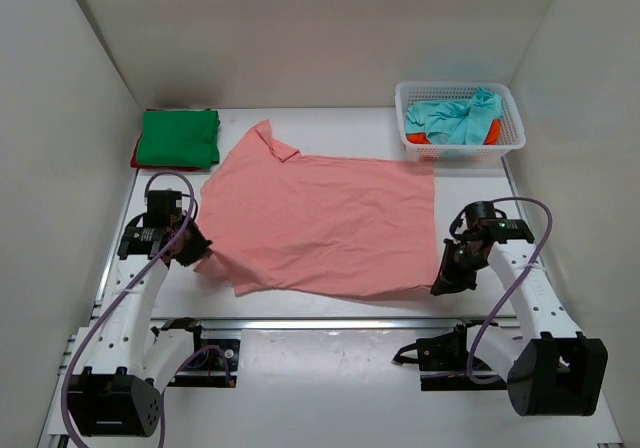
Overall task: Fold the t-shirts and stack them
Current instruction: Grap the side of the flattened tshirt closest away from the robot with both arms, then fold the flattened tshirt in 1/3 of the way
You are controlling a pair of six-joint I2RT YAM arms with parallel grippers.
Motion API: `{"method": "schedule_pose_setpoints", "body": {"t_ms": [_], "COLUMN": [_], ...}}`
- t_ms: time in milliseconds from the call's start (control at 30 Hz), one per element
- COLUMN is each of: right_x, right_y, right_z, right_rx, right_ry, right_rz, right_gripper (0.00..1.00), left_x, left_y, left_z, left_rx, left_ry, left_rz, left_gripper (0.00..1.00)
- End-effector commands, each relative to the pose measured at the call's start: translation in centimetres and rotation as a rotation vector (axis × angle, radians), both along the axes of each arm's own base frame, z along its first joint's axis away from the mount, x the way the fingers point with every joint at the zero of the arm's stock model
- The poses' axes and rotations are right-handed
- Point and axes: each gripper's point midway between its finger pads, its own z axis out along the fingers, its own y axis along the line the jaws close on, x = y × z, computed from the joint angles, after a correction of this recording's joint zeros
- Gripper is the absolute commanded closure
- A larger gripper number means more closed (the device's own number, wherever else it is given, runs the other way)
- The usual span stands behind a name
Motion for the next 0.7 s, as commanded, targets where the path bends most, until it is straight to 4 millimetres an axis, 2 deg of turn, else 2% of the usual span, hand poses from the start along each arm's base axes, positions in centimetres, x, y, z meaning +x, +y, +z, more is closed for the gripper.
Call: {"method": "schedule_pose_setpoints", "body": {"t_ms": [0,100,200,333,400,500,533,567,600,667], "right_x": [0.1,1.2,2.4,4.1,4.7,5.5,6.0,6.0,6.6,7.3], "right_y": [-1.2,-1.5,-1.8,-2.2,-2.7,-3.3,-3.4,-3.5,-3.7,-3.5], "right_z": [0.9,0.9,0.9,0.5,0.4,-0.1,-0.1,-0.3,-0.6,-0.6], "right_rx": [-0.013,-0.020,-0.028,-0.016,-0.039,-0.027,-0.013,-0.008,-0.010,-0.009], "right_ry": [-0.004,-0.001,0.001,-0.007,-0.012,-0.014,-0.028,-0.016,-0.025,-0.028], "right_rz": [0.027,0.032,0.031,-0.006,-0.002,-0.051,-0.068,-0.078,-0.077,-0.072], "right_gripper": [1.00,1.00,1.00,1.00,1.00,1.00,0.99,1.00,1.00,1.00], "left_x": [-1.4,-1.8,-1.4,0.9,1.8,3.5,3.9,4.6,5.0,6.0], "left_y": [0.3,0.2,0.5,0.4,-0.1,-0.1,0.0,-0.1,0.6,0.4], "left_z": [-1.2,-1.1,0.0,1.3,1.0,1.7,1.3,2.0,1.8,1.9], "left_rx": [0.014,0.017,0.026,0.018,-0.004,-0.008,-0.005,-0.008,-0.015,-0.027], "left_ry": [0.064,0.086,0.057,-0.007,0.007,-0.019,-0.006,-0.030,-0.028,-0.028], "left_rz": [-0.008,-0.028,-0.020,-0.016,-0.026,-0.023,-0.021,-0.020,0.013,0.012], "left_gripper": [1.00,1.00,1.00,1.00,1.00,1.00,1.00,1.00,1.00,1.00]}}
